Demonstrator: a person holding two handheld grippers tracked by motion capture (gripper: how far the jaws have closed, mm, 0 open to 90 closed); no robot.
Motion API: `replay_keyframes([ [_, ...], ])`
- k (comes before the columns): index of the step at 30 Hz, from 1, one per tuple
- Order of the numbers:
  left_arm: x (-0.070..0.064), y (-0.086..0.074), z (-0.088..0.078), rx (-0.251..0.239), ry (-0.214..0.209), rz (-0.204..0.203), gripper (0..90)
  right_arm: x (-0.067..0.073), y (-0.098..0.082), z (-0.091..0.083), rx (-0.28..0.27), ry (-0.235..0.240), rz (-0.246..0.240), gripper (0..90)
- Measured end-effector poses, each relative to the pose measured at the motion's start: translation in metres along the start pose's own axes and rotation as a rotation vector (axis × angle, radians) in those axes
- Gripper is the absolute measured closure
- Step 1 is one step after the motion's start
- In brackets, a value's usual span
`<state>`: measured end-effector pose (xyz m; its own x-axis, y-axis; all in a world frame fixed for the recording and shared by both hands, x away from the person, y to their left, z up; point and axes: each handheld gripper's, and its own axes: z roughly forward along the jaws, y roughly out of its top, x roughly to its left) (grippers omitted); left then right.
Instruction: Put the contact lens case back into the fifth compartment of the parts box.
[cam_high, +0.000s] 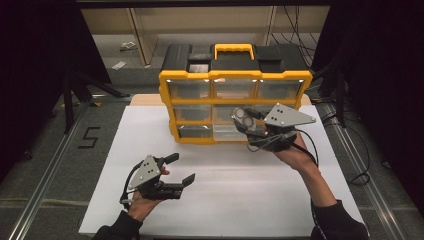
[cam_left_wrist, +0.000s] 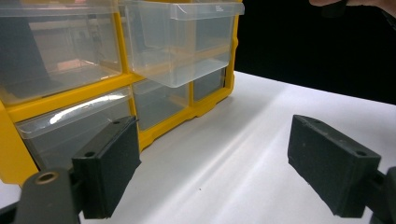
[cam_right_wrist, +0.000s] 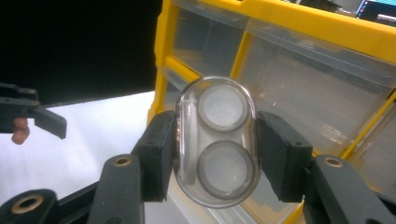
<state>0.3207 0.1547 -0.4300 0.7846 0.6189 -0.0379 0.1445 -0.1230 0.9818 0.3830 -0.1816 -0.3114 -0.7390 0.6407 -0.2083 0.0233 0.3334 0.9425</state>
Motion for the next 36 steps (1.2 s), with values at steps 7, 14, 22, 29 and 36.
replay_keyframes([
  [7,0.000,0.000,0.000,-0.002,0.000,-0.002,16.5,-0.006,-0.002,0.004,0.000,-0.017,0.018,49.6],
  [14,0.000,0.000,0.000,0.003,-0.001,-0.004,16.6,-0.013,-0.005,0.011,0.013,-0.034,0.044,49.6],
  [22,0.000,0.000,0.000,0.002,-0.002,-0.003,16.6,-0.020,-0.010,0.018,0.028,-0.047,0.091,49.6],
  [29,0.000,0.000,0.000,-0.002,-0.002,-0.004,16.6,-0.022,-0.011,0.021,0.041,-0.055,0.092,49.6],
  [36,0.000,0.000,0.000,0.002,-0.002,-0.003,16.6,-0.024,-0.013,0.024,0.051,-0.056,0.106,49.6],
])
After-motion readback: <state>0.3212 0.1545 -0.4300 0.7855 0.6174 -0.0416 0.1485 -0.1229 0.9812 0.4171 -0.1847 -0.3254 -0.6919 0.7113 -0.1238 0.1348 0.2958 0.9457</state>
